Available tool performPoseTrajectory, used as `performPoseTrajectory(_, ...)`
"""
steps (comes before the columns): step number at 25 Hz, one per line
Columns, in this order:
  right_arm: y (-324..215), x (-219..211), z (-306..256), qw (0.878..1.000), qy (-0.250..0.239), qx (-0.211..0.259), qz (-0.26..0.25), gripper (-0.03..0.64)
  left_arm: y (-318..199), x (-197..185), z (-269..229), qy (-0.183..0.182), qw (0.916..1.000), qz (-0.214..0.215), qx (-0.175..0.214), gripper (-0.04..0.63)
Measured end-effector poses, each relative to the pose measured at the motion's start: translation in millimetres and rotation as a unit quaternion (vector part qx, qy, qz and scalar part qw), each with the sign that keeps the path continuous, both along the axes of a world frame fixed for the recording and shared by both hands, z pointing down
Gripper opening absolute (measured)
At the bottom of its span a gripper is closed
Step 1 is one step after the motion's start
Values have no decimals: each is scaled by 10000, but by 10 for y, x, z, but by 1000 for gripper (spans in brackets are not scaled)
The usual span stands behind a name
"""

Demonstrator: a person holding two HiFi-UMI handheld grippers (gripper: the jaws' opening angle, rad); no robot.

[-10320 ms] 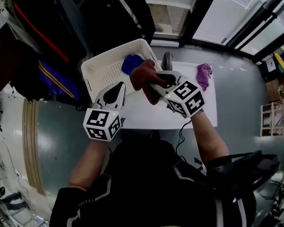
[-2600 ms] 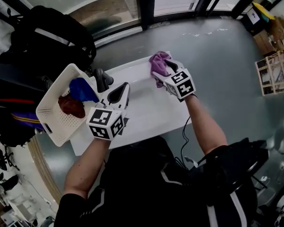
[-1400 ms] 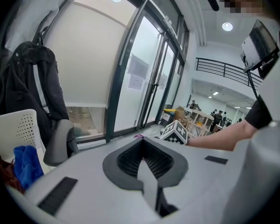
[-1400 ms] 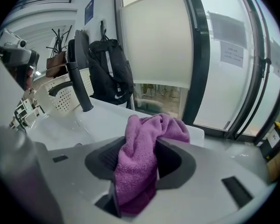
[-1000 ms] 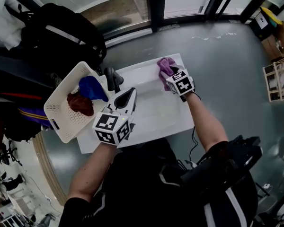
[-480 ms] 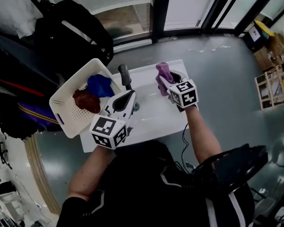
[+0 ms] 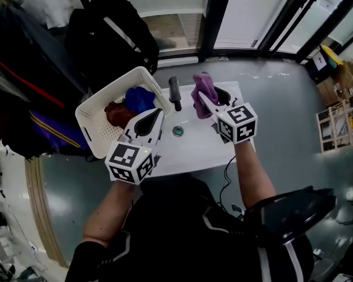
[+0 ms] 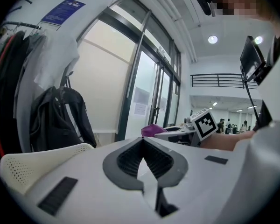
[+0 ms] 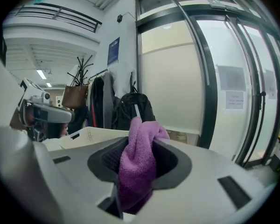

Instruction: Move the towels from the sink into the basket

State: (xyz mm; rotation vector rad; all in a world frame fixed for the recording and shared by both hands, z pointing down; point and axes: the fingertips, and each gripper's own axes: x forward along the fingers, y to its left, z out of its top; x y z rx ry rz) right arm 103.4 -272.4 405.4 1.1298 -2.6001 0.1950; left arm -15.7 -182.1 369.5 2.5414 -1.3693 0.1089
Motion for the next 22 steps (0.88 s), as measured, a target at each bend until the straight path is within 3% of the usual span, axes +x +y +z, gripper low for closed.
performPoseTrajectory(10, 256, -1079, -498, 9944, -262, 278, -988, 144, 262, -1008, -226, 107, 9950, -979, 177, 6)
performPoseTrajectory(22, 480, -2407, -627, 9704, -426, 306, -2357, 144, 586, -2134, -248, 106, 9719, -2338, 259, 6)
